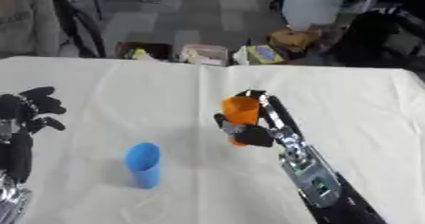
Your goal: Pour the contents of one cup into another cup.
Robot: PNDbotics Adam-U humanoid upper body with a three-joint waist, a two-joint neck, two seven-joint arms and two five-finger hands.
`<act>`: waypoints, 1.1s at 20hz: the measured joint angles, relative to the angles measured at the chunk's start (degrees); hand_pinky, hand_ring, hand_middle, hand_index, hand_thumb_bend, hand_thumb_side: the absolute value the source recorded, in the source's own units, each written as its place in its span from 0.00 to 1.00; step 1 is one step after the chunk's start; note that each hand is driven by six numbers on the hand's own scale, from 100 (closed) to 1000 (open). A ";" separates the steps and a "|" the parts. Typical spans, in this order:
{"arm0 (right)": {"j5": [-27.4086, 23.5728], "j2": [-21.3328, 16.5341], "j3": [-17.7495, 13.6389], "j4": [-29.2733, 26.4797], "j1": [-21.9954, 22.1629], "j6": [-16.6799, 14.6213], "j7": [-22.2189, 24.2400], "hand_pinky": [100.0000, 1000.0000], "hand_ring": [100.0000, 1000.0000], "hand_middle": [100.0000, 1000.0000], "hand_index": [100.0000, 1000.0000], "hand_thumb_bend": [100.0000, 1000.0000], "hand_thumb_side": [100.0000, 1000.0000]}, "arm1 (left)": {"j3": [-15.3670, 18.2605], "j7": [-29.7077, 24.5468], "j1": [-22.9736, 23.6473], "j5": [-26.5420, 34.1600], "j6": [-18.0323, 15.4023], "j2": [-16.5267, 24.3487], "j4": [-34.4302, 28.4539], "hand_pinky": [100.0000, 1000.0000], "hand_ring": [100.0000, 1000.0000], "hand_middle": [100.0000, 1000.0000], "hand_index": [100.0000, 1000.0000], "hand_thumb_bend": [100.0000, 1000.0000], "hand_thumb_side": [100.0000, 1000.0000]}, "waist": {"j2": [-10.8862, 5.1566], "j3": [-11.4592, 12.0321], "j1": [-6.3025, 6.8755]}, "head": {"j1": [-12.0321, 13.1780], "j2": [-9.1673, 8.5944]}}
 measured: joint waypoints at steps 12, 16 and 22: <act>10.25 -2.60 1.81 -6.80 2.92 -4.81 8.65 0.69 0.75 0.77 0.78 0.53 0.53 | 0.33 0.46 0.25 0.05 -0.31 -0.47 1.02 0.35 0.52 0.47 0.68 1.00 0.97 | -0.16 -0.29 -0.14 | -0.10 0.01; 11.75 -3.11 0.84 -8.13 2.92 -4.89 8.25 0.70 0.76 0.77 0.80 0.54 0.52 | 0.34 0.51 0.36 0.04 -0.36 -0.48 1.03 0.35 0.53 0.47 0.68 1.00 0.97 | -0.16 -0.37 -0.13 | -0.05 0.01; 11.54 -3.76 -1.98 -10.60 2.90 -3.71 5.86 0.61 0.71 0.73 0.79 0.46 0.49 | 0.75 0.80 0.37 -0.05 -0.41 -0.49 1.03 0.36 0.53 0.47 0.68 1.00 0.97 | -0.16 -0.40 -0.15 | 0.19 0.01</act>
